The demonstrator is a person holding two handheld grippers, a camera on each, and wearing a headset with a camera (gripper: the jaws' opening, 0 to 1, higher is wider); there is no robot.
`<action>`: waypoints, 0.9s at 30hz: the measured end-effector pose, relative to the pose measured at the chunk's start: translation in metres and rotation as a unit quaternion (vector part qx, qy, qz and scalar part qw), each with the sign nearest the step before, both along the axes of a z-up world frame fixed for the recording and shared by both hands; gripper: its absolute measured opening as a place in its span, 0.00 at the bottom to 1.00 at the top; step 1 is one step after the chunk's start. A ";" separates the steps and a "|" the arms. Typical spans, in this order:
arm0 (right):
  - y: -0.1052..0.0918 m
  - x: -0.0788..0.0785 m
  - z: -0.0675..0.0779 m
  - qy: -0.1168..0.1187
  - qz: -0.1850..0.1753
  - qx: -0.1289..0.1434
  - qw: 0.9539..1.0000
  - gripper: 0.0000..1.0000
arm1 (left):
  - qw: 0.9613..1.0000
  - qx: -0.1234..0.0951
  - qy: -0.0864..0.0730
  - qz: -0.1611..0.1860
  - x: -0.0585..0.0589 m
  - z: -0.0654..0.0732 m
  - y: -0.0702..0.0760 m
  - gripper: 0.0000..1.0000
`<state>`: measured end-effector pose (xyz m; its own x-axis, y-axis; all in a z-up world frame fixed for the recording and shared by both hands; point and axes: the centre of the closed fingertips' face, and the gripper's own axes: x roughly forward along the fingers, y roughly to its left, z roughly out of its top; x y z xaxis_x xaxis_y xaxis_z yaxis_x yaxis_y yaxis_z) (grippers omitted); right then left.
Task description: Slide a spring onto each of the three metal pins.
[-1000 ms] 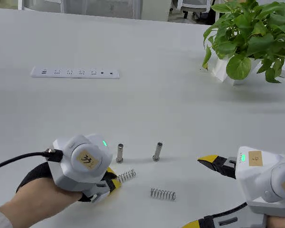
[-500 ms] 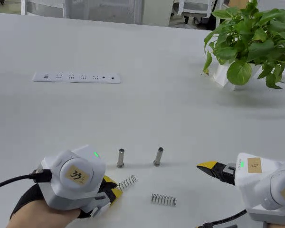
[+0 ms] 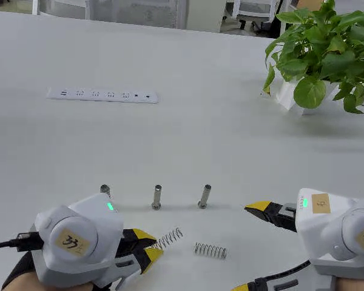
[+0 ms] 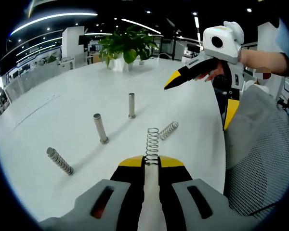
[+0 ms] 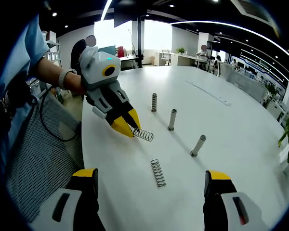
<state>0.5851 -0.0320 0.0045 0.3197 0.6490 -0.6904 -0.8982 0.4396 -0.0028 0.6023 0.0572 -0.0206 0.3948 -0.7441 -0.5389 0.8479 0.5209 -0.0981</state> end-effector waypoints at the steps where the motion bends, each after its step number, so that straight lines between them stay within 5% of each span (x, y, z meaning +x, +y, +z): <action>1: 0.001 0.000 0.001 0.000 0.004 0.002 1.000 0.89 | 1.000 -0.004 -0.001 -0.001 -0.002 0.001 -0.001 0.06; 9: 0.010 0.001 0.013 0.007 0.034 0.007 0.999 0.84 | 1.000 -0.018 -0.009 -0.015 -0.009 0.010 -0.009 0.06; 27: 0.033 -0.005 0.032 0.047 0.128 0.005 0.991 0.51 | 0.995 -0.043 -0.030 -0.080 -0.027 0.031 -0.027 0.06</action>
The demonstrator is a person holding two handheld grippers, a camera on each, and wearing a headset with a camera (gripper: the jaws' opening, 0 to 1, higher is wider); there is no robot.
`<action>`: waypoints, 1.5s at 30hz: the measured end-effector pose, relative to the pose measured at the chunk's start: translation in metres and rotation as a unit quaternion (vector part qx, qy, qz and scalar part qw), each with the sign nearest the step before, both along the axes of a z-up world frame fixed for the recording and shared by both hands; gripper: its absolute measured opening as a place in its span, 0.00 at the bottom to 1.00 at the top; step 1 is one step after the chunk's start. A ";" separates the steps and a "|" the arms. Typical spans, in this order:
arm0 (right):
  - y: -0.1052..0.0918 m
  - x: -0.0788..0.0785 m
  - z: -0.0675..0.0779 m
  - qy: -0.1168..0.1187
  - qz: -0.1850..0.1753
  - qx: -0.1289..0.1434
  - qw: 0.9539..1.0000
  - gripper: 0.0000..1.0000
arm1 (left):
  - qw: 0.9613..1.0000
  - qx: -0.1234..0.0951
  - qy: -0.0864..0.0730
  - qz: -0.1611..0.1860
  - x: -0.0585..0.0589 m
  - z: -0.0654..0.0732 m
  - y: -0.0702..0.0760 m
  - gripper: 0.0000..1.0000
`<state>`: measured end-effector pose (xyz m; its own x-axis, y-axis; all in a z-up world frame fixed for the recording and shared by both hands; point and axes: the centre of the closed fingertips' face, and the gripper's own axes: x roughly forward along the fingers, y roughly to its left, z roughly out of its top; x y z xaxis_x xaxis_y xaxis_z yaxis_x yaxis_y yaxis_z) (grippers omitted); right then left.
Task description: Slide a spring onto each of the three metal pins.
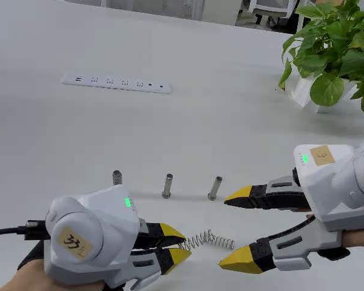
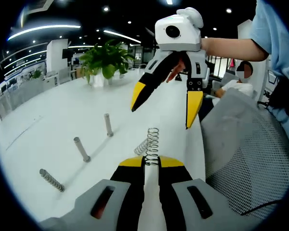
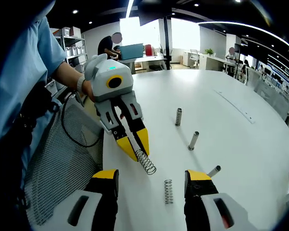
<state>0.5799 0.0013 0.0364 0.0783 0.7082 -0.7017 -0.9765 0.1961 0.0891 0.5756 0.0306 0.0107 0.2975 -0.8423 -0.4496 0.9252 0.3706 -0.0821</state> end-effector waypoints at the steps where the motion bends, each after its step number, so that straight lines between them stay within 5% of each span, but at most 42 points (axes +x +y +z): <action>1: 0.001 -0.001 0.000 0.005 0.002 0.002 1.000 0.50 | 1.000 -0.003 -0.001 -0.002 -0.001 0.001 -0.001 0.06; 12: 0.004 -0.013 -0.003 0.048 0.035 0.001 0.998 0.26 | 0.999 -0.016 -0.005 -0.033 -0.012 0.007 -0.007 0.06; 22: 0.003 -0.020 -0.006 0.061 0.057 -0.006 0.996 0.12 | 0.999 -0.022 -0.006 -0.044 -0.015 0.010 -0.007 0.06; 36: 0.003 -0.024 -0.010 0.063 0.070 -0.012 0.995 0.06 | 0.999 -0.020 -0.008 -0.049 -0.017 0.008 -0.007 0.06; 45: 0.006 -0.026 -0.003 0.045 0.076 -0.012 0.996 0.06 | 0.999 -0.020 -0.005 -0.045 -0.018 0.007 -0.008 0.06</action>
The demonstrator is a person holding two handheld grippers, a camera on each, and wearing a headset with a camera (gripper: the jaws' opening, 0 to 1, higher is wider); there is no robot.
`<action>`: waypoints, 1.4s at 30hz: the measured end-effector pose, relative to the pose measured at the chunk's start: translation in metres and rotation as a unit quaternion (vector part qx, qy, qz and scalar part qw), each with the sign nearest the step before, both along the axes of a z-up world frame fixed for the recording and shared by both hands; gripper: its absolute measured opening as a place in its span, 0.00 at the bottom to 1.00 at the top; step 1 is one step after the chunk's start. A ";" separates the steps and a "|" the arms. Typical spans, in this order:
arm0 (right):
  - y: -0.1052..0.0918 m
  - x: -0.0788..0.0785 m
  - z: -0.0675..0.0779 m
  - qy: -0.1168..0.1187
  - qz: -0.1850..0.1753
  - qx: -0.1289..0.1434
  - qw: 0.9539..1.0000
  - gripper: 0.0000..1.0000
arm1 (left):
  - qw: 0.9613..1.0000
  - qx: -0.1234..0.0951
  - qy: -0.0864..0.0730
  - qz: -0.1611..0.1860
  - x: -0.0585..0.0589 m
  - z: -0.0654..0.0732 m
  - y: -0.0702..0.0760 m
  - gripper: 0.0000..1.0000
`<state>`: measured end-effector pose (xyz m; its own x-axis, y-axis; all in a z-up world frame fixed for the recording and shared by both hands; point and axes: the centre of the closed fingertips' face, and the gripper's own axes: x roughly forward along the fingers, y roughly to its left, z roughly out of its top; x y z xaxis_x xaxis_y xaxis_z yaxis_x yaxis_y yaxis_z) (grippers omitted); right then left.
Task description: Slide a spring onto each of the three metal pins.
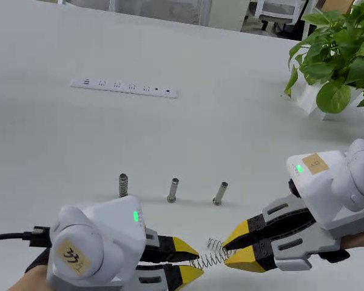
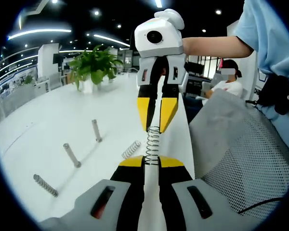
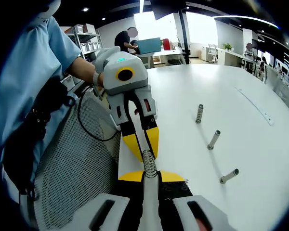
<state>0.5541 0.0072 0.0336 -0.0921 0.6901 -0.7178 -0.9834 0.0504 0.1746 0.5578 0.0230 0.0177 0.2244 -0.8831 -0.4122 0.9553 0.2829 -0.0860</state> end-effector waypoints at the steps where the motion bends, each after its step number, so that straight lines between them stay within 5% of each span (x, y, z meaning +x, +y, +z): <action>1: 0.001 0.000 0.001 -0.002 -0.001 0.001 1.000 0.06 | 1.000 0.000 0.000 0.001 0.000 0.000 0.000 0.06; 15: 0.011 0.000 0.019 -0.038 0.000 0.020 0.999 0.06 | 1.000 -0.006 0.005 0.006 -0.002 0.002 -0.003 0.06; 34: 0.024 0.001 0.026 -0.073 0.023 0.019 0.997 0.06 | 0.998 -0.032 0.037 0.032 0.001 0.004 -0.006 0.06; 42: 0.023 0.000 0.028 -0.073 0.024 0.017 0.997 0.06 | 0.999 -0.030 0.029 0.029 0.000 0.006 -0.007 0.06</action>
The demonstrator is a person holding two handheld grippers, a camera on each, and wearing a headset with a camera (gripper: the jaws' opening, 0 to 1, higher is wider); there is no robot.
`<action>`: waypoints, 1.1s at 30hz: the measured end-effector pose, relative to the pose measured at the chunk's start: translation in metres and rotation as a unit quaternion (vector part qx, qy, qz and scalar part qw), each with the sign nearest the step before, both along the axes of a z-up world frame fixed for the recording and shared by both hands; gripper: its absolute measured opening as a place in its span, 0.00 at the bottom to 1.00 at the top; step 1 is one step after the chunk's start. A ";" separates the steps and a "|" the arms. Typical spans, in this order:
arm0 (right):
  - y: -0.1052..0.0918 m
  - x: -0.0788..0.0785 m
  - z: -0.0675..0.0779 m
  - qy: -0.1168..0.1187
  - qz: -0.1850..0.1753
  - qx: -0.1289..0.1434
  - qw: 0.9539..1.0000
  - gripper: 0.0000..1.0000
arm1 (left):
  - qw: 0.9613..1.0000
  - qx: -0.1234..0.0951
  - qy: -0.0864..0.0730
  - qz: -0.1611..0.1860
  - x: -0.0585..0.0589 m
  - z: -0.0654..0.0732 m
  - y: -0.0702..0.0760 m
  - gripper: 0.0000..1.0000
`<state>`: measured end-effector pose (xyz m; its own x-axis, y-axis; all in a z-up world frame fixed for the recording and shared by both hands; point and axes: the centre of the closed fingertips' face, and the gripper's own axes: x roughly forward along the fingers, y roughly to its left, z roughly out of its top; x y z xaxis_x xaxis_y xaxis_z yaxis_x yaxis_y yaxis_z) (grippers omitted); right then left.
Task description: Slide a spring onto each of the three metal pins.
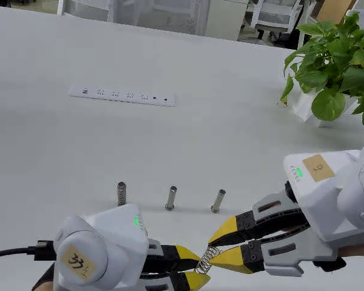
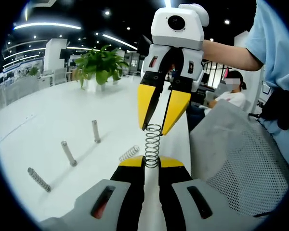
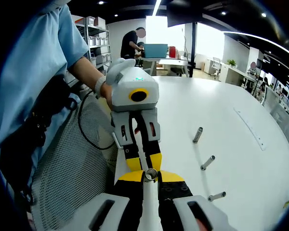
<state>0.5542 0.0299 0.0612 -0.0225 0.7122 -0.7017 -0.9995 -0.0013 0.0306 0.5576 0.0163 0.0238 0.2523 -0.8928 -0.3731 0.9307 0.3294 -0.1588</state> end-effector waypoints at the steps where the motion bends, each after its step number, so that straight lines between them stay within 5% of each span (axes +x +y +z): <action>1: 0.000 0.000 0.000 0.000 0.001 0.000 1.000 0.06 | 1.000 0.001 -0.002 -0.001 0.000 0.000 0.000 0.06; 7: -0.004 0.003 0.001 -0.007 0.010 -0.027 1.000 0.18 | 1.000 0.004 -0.008 -0.006 0.000 0.003 0.000 0.06; 20: -0.009 -0.001 -0.007 -0.022 0.079 -0.112 0.990 0.17 | 0.999 0.021 -0.023 -0.019 -0.001 -0.003 -0.007 0.06; 33: -0.009 -0.005 -0.022 -0.019 0.118 -0.158 0.980 0.13 | 0.999 0.026 -0.033 -0.029 0.001 0.000 -0.013 0.06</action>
